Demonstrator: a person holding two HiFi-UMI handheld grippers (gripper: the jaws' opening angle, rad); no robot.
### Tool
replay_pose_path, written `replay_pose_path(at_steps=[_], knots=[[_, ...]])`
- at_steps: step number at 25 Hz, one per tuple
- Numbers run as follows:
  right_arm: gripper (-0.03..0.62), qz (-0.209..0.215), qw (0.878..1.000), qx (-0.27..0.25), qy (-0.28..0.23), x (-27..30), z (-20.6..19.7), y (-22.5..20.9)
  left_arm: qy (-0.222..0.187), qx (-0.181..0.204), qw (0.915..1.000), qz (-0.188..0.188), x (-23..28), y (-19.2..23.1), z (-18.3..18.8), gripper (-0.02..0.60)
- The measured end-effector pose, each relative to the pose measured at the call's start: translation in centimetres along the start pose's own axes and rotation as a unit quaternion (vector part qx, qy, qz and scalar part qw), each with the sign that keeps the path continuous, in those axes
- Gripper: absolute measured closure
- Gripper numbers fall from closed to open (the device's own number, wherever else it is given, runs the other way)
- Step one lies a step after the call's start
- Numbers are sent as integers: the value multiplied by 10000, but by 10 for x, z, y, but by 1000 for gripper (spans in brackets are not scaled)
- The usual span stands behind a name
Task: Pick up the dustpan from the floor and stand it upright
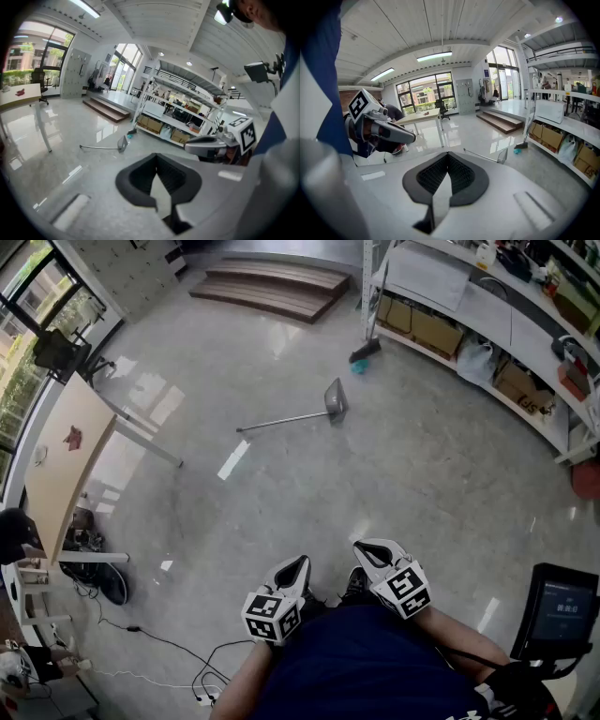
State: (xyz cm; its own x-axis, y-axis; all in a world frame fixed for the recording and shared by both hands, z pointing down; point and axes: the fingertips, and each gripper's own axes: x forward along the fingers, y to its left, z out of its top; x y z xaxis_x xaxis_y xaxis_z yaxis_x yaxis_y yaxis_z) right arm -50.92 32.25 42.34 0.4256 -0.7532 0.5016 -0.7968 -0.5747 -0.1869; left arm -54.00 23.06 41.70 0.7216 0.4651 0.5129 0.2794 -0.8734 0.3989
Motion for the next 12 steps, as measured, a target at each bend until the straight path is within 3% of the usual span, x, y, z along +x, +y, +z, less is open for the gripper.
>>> replay_pose_path(at_steps=[5, 12], knots=[[589, -306, 9987, 404, 4, -9, -12, -40, 33, 27, 10000, 86, 11, -14, -1, 579], [589, -301, 9976, 624, 86, 8, -12, -59, 9, -175, 9995, 262, 22, 11, 8, 578]])
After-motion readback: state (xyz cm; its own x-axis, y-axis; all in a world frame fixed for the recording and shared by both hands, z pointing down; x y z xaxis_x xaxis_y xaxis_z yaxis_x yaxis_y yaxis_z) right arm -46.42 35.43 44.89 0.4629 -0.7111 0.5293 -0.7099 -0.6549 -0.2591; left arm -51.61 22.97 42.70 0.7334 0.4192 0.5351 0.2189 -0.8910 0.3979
